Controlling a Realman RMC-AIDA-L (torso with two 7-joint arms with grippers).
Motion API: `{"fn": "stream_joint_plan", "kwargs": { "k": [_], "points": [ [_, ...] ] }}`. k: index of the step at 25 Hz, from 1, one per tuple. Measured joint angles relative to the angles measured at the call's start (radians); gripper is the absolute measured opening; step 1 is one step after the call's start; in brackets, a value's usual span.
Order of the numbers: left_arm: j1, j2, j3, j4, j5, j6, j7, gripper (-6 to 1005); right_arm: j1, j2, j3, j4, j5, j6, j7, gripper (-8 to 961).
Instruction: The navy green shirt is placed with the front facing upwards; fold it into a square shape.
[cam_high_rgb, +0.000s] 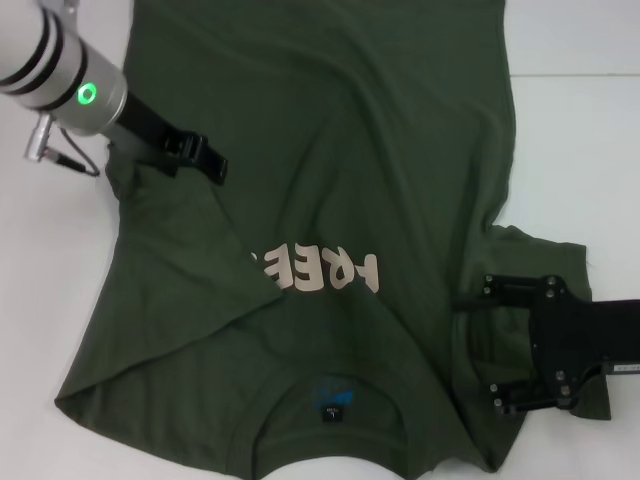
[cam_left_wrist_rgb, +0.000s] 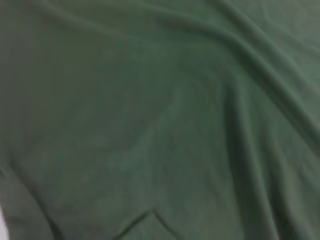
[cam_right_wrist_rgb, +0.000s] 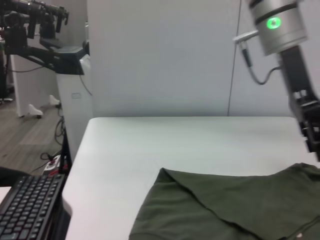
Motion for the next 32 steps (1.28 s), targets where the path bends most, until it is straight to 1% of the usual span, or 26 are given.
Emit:
{"fn": "stream_joint_plan", "kwargs": {
  "k": [2,4,7,10,13,16,18,21,25,29,32],
  "points": [
    [0.046,-0.018,-0.022,0.06,-0.055,0.032,0.079,641,-0.001,-0.001,0.019,-0.002,0.0,-0.004,0.003,806],
    [0.104,-0.033,-0.045,0.109,-0.143,0.063,0.165,649,-0.005,-0.001,0.038,-0.006,-0.001,-0.008,0.004,806],
    [0.182,-0.04,-0.077,0.139,-0.298,0.112,0.276,655,-0.012,-0.002,0.065,-0.01,0.001,-0.011,0.012,805],
    [0.247,-0.031,-0.125,0.132,-0.468,0.177,0.374,653,-0.014,-0.003,0.087,-0.02,0.0,-0.014,0.04,804],
    [0.299,-0.016,-0.207,0.089,-0.63,0.272,0.496,650,-0.021,-0.006,0.096,-0.024,-0.002,-0.021,0.054,803],
    [0.345,0.002,-0.281,0.001,-0.748,0.339,0.619,647,-0.027,-0.007,0.097,-0.024,-0.002,-0.022,0.056,802],
    [0.374,0.011,-0.317,-0.062,-0.803,0.371,0.709,646,-0.031,-0.008,0.098,-0.024,-0.002,-0.023,0.06,802],
    [0.417,0.012,-0.333,-0.104,-0.825,0.411,0.85,645,-0.037,-0.009,0.099,-0.028,-0.002,-0.03,0.077,801],
    [0.46,0.009,-0.333,-0.154,-0.804,0.461,1.07,651,-0.048,-0.01,0.103,-0.054,-0.004,-0.045,0.119,800],
    [0.473,0.008,-0.334,-0.213,-0.725,0.482,1.223,646,-0.071,-0.005,0.107,-0.11,-0.004,-0.05,0.157,799],
    [0.476,0.009,-0.334,-0.246,-0.695,0.499,1.292,647,-0.087,-0.002,0.108,-0.16,-0.005,-0.062,0.193,798]
  ]
}}
